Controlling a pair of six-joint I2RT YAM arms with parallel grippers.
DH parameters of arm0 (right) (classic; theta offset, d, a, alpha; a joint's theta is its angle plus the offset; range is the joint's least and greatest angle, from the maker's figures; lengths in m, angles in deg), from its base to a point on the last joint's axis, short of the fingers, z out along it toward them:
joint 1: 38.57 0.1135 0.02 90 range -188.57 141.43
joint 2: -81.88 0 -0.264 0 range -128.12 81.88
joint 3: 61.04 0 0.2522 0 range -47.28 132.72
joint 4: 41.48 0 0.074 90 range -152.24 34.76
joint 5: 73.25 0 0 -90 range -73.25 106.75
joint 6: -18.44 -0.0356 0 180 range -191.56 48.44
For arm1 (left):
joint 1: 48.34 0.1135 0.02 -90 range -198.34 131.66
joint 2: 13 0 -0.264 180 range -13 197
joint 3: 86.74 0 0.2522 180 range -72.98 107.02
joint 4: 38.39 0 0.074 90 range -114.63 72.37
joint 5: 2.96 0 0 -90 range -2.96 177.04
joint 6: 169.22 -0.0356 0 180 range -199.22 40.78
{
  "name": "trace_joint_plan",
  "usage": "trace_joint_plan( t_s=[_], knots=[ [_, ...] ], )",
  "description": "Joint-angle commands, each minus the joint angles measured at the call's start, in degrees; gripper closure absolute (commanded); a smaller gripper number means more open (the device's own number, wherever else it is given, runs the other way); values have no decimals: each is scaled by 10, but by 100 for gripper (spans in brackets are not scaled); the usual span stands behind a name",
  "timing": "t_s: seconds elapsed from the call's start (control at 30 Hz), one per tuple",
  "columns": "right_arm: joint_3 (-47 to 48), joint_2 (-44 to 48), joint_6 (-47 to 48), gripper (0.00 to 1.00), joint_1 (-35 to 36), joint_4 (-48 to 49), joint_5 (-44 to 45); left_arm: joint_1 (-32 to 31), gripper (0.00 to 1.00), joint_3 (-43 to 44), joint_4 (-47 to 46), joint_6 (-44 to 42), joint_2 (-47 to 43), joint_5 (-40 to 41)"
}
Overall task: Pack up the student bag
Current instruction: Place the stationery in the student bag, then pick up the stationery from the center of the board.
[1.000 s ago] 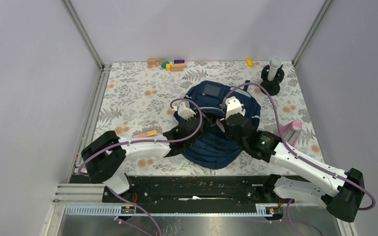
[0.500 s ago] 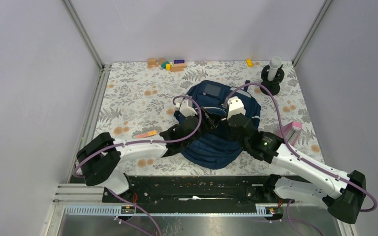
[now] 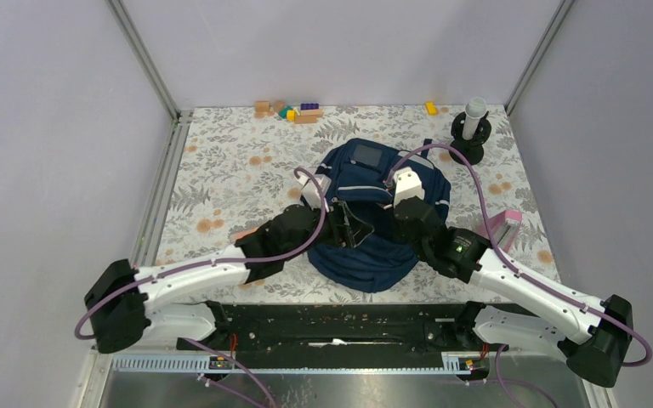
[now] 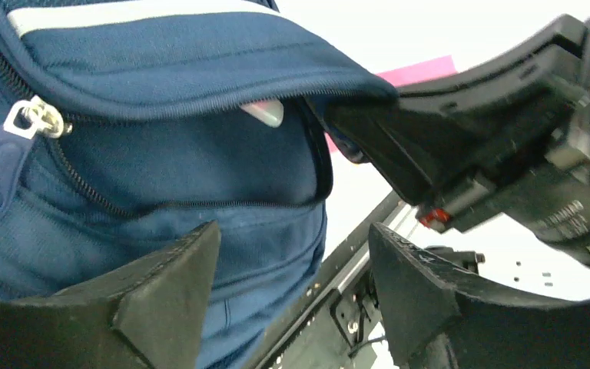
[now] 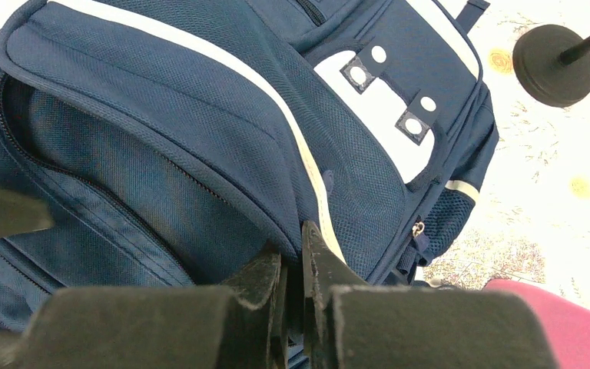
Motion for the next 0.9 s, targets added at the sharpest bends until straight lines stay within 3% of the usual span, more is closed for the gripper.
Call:
trace_joint_plan(
  t_s=[0.0, 0.4, 0.6, 0.87],
  knots=[
    [6, 13, 2, 100, 1, 4, 38, 3, 26, -8, 67, -77, -70, -27],
    [6, 8, 5, 100, 1, -3, 44, 42, 6, -16, 248, -138, -230, 24],
    [9, 3, 5, 100, 1, -3, 45, 118, 3, -5, 319, -136, -250, -4],
    [9, 3, 6, 100, 1, -3, 46, 241, 1, -59, 331, -61, -280, -14]
  ],
)
